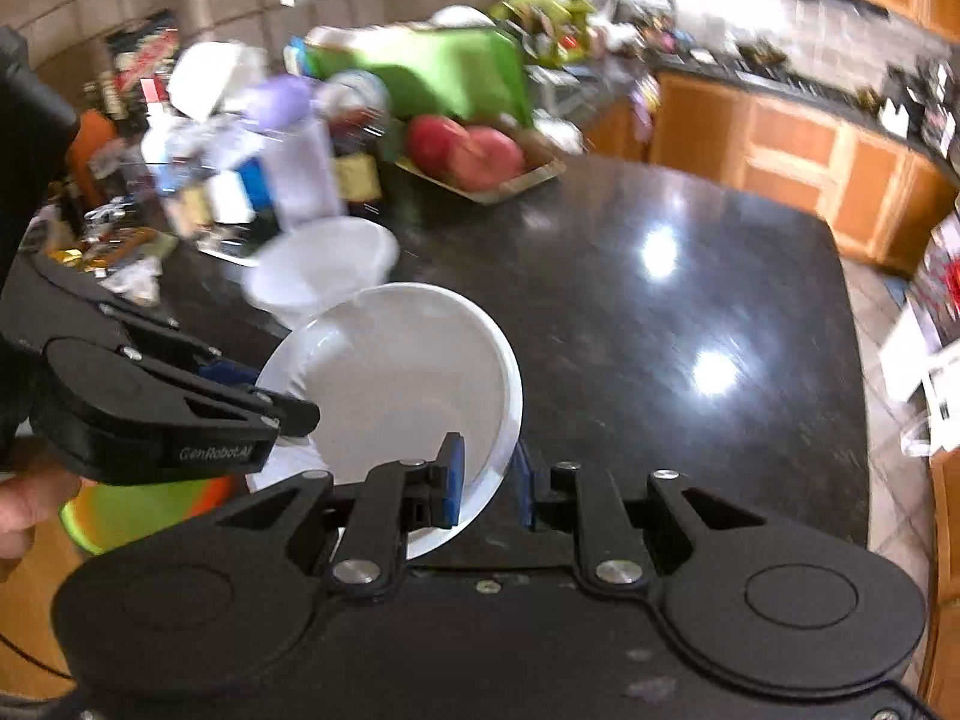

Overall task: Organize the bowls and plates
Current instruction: 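Lift the second bowl with the left gripper and carry it to the stack, then lower the second bowl into the first bowl and open the left gripper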

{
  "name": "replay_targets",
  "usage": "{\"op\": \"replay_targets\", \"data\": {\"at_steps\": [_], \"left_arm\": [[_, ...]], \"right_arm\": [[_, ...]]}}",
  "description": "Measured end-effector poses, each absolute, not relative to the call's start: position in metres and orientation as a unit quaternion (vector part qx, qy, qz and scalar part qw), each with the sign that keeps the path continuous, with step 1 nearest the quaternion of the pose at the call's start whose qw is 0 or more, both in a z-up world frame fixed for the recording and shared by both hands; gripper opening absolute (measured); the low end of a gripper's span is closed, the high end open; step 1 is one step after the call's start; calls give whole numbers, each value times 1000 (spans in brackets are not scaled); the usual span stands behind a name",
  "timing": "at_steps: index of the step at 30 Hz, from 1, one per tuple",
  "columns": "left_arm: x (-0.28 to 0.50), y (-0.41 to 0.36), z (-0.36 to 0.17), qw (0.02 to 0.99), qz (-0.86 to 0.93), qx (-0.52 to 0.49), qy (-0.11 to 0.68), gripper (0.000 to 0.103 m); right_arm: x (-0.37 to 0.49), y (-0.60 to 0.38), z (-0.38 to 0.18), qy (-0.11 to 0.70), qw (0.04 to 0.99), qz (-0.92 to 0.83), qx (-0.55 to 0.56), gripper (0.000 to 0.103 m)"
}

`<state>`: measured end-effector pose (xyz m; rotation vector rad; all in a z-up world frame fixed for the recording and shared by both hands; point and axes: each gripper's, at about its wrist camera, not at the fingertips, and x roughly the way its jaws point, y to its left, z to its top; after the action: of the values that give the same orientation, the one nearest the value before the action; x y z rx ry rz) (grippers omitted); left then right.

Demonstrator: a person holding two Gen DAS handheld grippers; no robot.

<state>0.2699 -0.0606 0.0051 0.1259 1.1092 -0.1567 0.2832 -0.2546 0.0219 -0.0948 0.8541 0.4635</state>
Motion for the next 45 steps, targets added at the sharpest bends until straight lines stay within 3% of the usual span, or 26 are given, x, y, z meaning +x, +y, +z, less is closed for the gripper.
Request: {"op": "replay_targets", "data": {"at_steps": [8, 11, 14, 23, 33, 39, 45], "left_arm": [[285, -85, -17, 832, -68, 40, 549, 25], [289, -92, -20, 834, -71, 40, 546, 33], [292, -96, -21, 838, -73, 43, 539, 33], [272, -85, 5, 854, -103, 41, 508, 33], [179, 27, 69, 908, -96, 57, 404, 34], [161, 110, 54, 919, -1, 70, 387, 33], [166, 143, 24, 906, -28, 52, 419, 33]], "right_arm": [[314, -283, -5, 437, 872, 220, -20, 20], [316, -287, -10, 434, 874, 219, -13, 23], [319, -289, -12, 428, 879, 210, -5, 26], [299, -282, 16, 341, 930, 137, -17, 29], [232, -197, 51, 299, 918, 258, 9, 30], [209, -119, 38, 320, 886, 335, -14, 30], [210, -78, 13, 356, 879, 315, -23, 30]]}}
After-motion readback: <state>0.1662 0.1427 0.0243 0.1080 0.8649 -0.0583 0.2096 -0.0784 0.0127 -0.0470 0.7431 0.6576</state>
